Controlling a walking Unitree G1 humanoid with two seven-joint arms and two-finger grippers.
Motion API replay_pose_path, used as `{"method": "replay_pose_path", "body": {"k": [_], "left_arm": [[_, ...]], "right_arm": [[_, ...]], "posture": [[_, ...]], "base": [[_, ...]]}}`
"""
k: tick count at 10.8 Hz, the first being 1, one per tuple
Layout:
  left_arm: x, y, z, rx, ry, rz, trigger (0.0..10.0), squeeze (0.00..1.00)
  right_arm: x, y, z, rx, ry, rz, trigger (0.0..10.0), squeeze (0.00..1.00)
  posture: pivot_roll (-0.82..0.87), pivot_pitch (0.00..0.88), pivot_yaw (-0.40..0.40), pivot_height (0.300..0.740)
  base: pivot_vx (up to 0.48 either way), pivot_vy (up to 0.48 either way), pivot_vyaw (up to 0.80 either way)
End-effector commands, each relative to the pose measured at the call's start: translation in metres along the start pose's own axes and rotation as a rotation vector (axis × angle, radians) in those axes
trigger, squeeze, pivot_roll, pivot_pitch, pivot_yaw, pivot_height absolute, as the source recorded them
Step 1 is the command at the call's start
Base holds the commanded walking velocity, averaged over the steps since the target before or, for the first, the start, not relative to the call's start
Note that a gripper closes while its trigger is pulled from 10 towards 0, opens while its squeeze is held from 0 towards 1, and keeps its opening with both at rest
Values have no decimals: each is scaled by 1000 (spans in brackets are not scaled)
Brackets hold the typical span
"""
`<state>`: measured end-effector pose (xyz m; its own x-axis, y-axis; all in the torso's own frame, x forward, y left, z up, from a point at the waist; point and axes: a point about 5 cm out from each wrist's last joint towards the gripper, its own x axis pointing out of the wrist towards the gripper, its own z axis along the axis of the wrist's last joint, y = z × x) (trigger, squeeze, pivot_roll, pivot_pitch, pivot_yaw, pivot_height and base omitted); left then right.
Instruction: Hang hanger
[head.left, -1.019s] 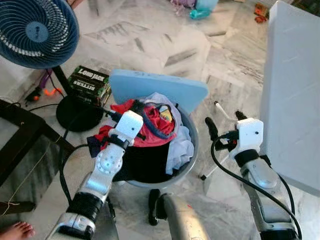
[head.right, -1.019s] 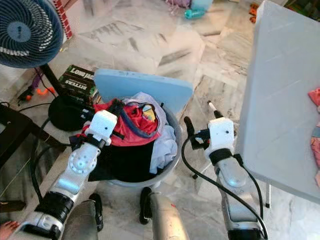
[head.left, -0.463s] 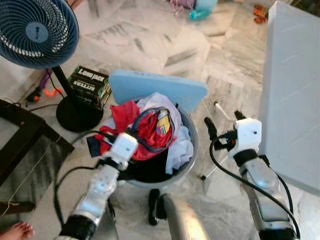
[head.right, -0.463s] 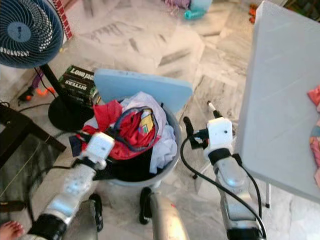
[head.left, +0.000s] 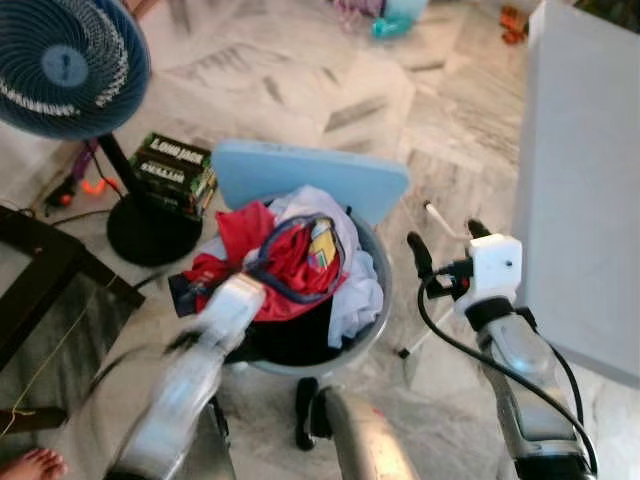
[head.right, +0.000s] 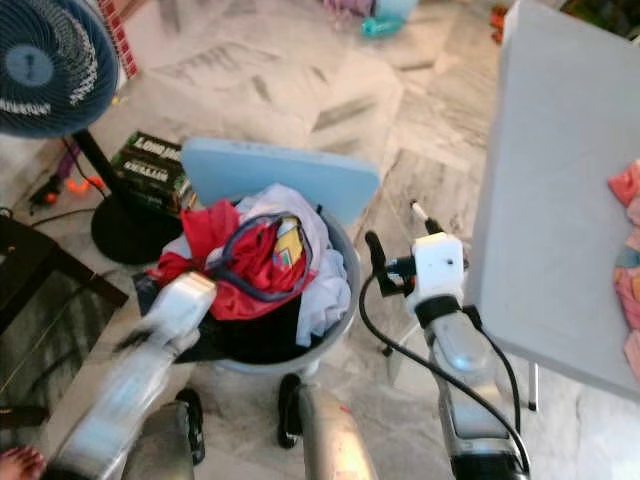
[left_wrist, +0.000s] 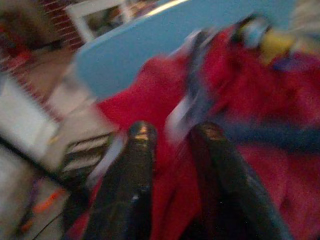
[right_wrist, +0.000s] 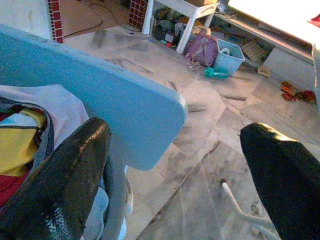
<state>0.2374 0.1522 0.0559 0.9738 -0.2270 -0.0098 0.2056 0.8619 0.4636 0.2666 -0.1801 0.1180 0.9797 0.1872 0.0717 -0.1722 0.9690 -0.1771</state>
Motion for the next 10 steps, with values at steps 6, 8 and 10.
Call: {"method": "replay_pose_path", "body": {"k": [6,8,10], "left_arm": [[-15,0,-5,-34,73,-12,10000,835],[1,13,5,-16,41,-8,10000,1000],[8,17,7,5,37,-158,10000,1000]], "right_arm": [[2,0,-5,-1,14,2,10000,0],[3,4,-6,2,11,6,10000,0],[4,4,-6,2,9,2,10000,0]], "posture": [[-15,274,-171,740],[-13,267,-159,740],[-11,268,-155,740]], "base": [[0,0,0],[0,0,0],[0,0,0]]}}
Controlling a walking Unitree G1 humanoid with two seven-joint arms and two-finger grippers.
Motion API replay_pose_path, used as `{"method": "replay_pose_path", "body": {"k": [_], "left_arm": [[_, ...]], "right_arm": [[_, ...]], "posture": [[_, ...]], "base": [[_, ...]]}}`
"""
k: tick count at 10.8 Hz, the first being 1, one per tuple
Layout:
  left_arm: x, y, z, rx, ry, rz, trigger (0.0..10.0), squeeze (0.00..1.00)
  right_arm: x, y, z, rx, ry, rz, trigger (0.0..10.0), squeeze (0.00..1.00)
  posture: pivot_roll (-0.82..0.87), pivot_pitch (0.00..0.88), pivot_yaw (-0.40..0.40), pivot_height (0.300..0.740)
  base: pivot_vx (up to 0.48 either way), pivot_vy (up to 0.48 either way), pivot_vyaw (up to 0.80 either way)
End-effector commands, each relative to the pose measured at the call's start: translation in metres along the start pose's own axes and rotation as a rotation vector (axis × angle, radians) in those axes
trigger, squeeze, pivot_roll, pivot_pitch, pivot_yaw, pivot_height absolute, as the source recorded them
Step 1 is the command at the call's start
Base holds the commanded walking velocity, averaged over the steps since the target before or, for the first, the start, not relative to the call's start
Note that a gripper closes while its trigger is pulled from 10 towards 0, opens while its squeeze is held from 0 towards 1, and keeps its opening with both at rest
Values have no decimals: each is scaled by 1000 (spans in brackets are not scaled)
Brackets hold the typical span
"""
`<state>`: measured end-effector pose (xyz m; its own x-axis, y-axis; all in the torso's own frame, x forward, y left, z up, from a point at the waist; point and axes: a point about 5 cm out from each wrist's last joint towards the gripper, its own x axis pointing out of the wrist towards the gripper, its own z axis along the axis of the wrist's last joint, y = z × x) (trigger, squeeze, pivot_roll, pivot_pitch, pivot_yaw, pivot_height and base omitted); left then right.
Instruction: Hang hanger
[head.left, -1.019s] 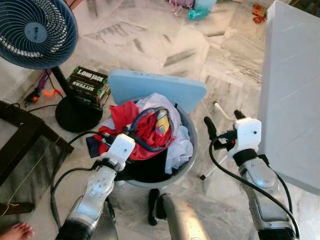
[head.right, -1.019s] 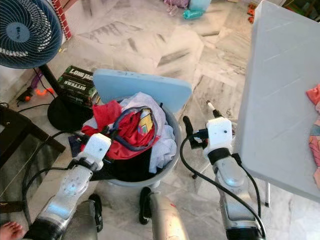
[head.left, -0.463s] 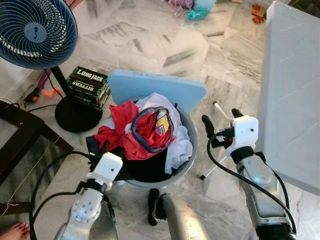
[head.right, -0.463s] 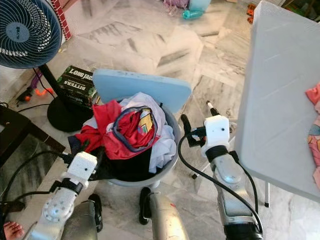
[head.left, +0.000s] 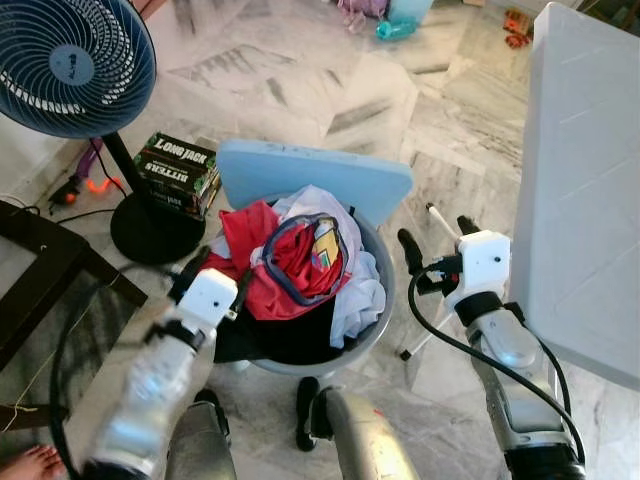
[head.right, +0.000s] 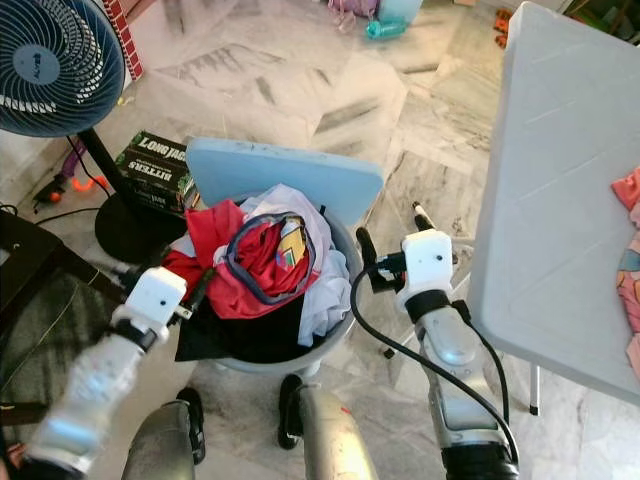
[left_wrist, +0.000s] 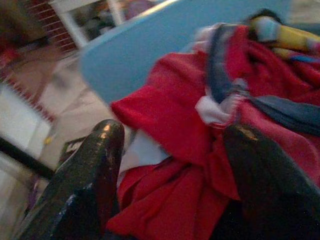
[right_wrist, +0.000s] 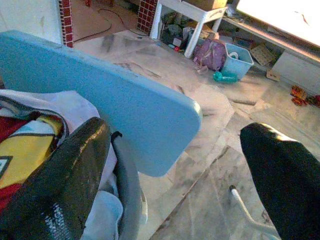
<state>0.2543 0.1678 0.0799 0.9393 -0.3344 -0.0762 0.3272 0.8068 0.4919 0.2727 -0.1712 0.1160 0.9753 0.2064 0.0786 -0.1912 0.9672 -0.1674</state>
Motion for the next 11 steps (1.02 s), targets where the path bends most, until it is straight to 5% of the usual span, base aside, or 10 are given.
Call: {"method": "replay_pose_path", "body": {"k": [1,2,4,8,11], "left_arm": [[-2,-3,-3,40,19,-66,10000,1000],[-1,1,-2,43,16,-84,10000,1000],[0,0,1,70,12,-207,10000,0],[8,3,11,88,-14,-240,10000,0],[29,-5,10,32,-11,-322,10000,0]], "right_arm": [[-4,-3,-5,-8,19,-16,10000,0],[-3,-2,-6,-7,19,-17,10000,0],[-3,1,-7,-2,18,-14,10000,0],[-3,1,-7,-4,15,-18,10000,0],[-2,3,-7,-4,11,-20,10000,0]], "posture": [[-8,269,-150,740],[-7,269,-148,740],[-6,266,-143,740],[-5,263,-140,740],[-17,261,-137,740]], "base": [[0,0,0],[0,0,0],[0,0,0],[0,0,0],[0,0,0]]}}
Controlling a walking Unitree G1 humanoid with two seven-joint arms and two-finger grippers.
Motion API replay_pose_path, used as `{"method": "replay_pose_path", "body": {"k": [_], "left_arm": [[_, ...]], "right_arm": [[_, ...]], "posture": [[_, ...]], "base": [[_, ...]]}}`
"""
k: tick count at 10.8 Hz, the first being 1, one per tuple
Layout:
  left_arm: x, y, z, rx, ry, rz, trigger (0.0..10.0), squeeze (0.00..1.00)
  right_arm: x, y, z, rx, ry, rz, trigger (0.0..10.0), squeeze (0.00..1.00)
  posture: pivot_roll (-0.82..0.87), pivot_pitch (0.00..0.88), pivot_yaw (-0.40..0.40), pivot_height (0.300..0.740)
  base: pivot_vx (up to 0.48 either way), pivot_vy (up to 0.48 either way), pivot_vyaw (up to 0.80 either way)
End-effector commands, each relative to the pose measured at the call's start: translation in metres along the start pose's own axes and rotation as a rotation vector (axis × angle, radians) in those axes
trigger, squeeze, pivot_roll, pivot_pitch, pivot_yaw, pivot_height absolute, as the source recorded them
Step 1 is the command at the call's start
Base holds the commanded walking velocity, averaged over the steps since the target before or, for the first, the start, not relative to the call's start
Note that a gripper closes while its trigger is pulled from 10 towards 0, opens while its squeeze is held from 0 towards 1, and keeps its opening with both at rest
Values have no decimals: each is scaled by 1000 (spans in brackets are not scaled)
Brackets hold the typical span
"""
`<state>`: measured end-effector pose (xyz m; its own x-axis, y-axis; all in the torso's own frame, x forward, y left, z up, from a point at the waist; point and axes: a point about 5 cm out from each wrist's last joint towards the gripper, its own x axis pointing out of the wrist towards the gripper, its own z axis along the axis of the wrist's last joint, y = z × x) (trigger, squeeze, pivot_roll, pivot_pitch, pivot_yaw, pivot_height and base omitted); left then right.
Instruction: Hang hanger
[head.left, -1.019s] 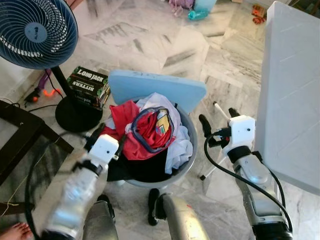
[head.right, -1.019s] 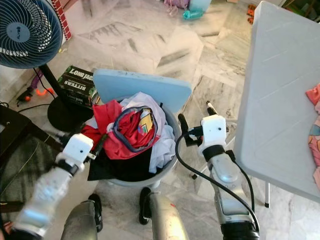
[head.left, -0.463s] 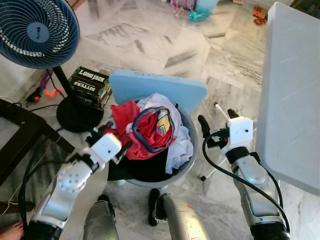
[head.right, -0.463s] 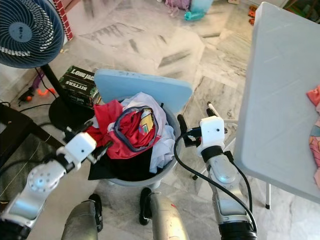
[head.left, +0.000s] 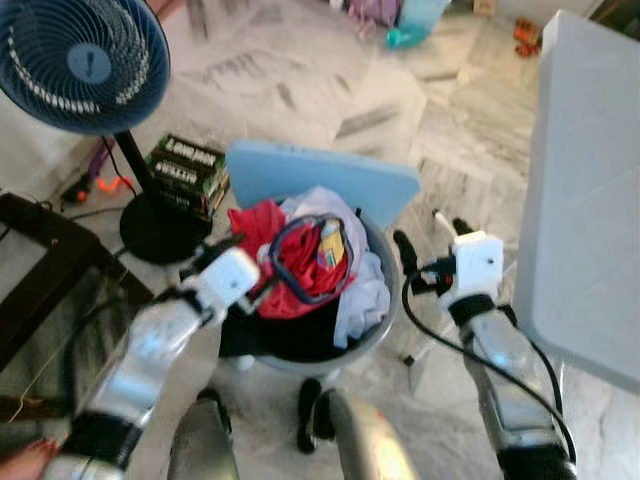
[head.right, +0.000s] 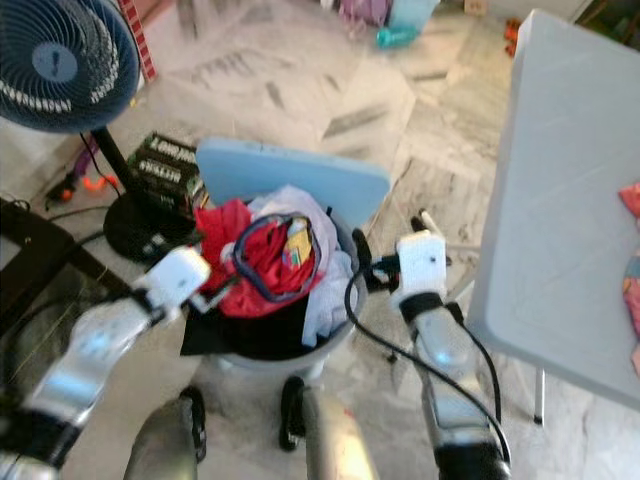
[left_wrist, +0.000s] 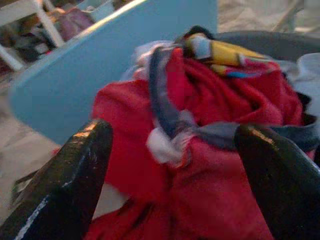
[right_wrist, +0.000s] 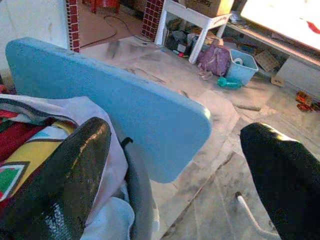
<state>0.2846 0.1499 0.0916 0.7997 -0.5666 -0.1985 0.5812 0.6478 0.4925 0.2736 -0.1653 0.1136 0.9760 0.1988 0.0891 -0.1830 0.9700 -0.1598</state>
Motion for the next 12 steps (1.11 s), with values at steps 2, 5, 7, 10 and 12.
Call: {"method": "replay_pose_path", "body": {"k": [2,5,7,10,12], "left_arm": [[4,-11,-5,-22,12,-58,9882,0],[15,-23,-10,-67,26,-154,7961,0],[15,-26,-11,-66,16,-182,0,0],[15,-25,-15,-54,38,-189,0,0],[12,-23,-18,-47,47,-181,0,0]], "right_arm": [[-5,-4,-5,-12,21,-14,10000,0],[-21,-15,-15,-39,77,-9,10000,0],[-25,-18,-16,-47,89,-14,10000,0],[-26,-11,-17,8,105,28,10000,0],[-45,9,-19,157,179,331,10000,0]], "posture": [[-29,262,-136,740],[-41,266,-134,740],[-51,272,-136,740],[-51,275,-136,740],[-51,277,-135,740]], "base": [[0,0,0],[0,0,0],[0,0,0],[0,0,0],[0,0,0]]}}
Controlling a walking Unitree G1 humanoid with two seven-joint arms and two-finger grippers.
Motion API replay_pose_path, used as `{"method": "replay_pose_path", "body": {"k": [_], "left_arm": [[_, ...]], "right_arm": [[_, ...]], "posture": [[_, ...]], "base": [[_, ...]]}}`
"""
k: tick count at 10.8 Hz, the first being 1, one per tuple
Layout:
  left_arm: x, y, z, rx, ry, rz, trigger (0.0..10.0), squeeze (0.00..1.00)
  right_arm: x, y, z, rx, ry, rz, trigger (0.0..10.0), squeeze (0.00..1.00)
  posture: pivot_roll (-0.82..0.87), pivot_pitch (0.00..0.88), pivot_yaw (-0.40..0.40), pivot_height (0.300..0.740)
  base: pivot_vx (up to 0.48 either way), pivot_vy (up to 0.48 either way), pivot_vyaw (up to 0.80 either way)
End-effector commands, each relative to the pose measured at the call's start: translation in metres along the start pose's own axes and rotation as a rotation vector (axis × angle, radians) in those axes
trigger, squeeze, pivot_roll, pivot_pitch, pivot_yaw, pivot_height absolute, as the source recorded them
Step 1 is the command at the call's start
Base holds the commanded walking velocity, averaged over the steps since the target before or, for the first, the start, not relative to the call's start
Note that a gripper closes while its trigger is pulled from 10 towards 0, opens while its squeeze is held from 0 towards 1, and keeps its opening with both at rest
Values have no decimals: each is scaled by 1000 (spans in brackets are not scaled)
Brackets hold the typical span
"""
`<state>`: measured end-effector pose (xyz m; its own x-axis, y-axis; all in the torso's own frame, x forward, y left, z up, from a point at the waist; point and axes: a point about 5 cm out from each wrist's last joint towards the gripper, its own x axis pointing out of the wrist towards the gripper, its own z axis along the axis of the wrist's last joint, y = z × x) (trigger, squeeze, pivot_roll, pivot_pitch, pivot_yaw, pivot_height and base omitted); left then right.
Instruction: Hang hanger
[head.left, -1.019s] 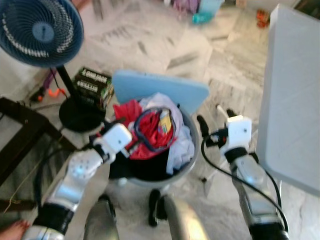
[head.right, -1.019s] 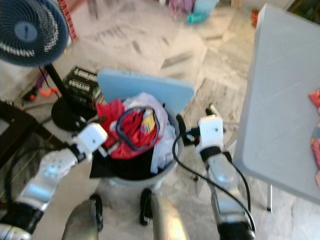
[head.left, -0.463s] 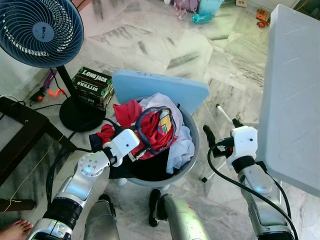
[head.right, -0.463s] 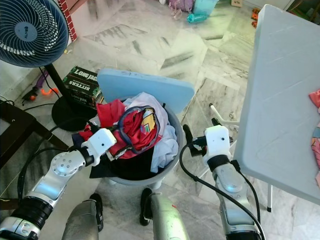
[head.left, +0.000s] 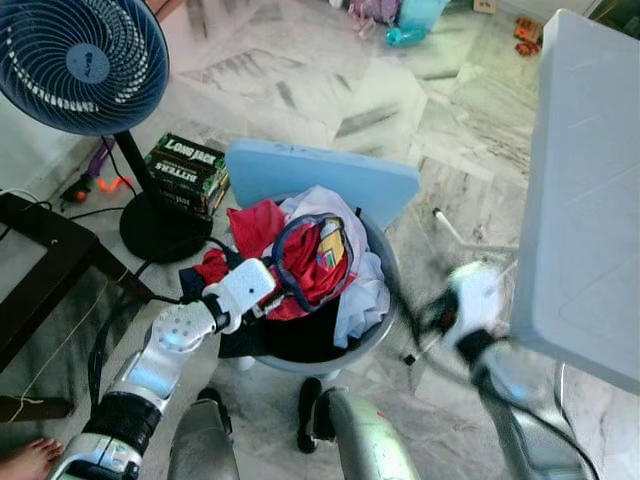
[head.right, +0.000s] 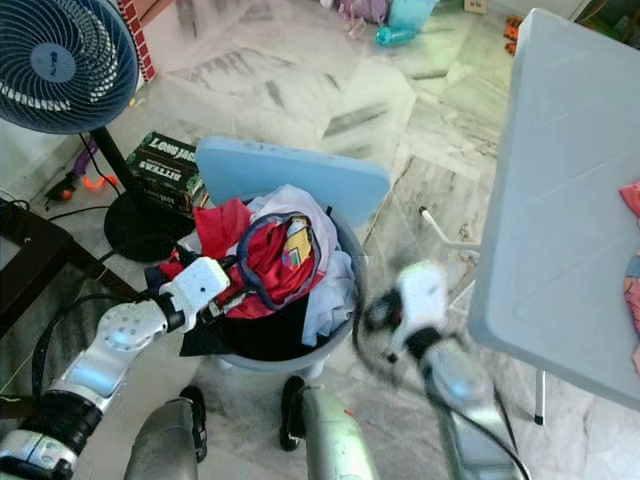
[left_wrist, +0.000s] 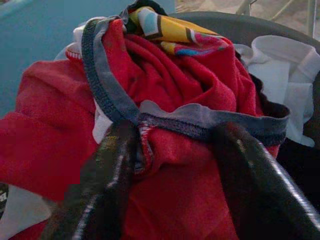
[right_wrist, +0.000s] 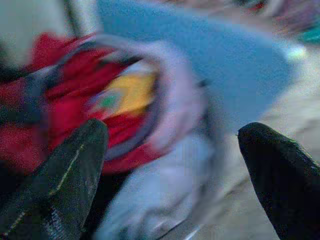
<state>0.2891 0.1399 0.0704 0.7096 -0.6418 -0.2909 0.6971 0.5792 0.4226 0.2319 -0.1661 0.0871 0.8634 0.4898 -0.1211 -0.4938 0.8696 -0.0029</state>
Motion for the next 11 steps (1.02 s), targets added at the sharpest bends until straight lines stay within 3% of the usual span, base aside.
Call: {"method": "replay_pose_path", "body": {"k": [1,4,7,9,10,11], "left_arm": [[0,-9,-6,-7,21,-35,0,0],[-1,-10,-9,-3,29,-42,0,0],[-2,-10,-11,8,36,-42,0,0],[-4,-4,-11,25,32,57,0,0],[-7,1,-6,21,-31,166,0,0],[-8,-1,-4,11,-53,194,0,0]], "right_arm": [[-8,-3,-2,16,35,46,10000,0],[-9,-10,0,16,62,62,10000,0],[-15,6,-4,73,111,205,10000,0],[-15,4,-6,72,124,214,10000,0],[-13,3,-6,77,125,206,10000,0],[-11,5,-8,87,126,208,10000,0]], "posture": [[-50,278,-134,740],[-49,276,-133,740],[-50,274,-134,740],[-52,274,-135,740],[-44,265,-139,740],[-17,256,-144,740]], "base": [[0,0,0],[0,0,0],[0,0,0],[0,0,0],[0,0,0],[0,0,0]]}}
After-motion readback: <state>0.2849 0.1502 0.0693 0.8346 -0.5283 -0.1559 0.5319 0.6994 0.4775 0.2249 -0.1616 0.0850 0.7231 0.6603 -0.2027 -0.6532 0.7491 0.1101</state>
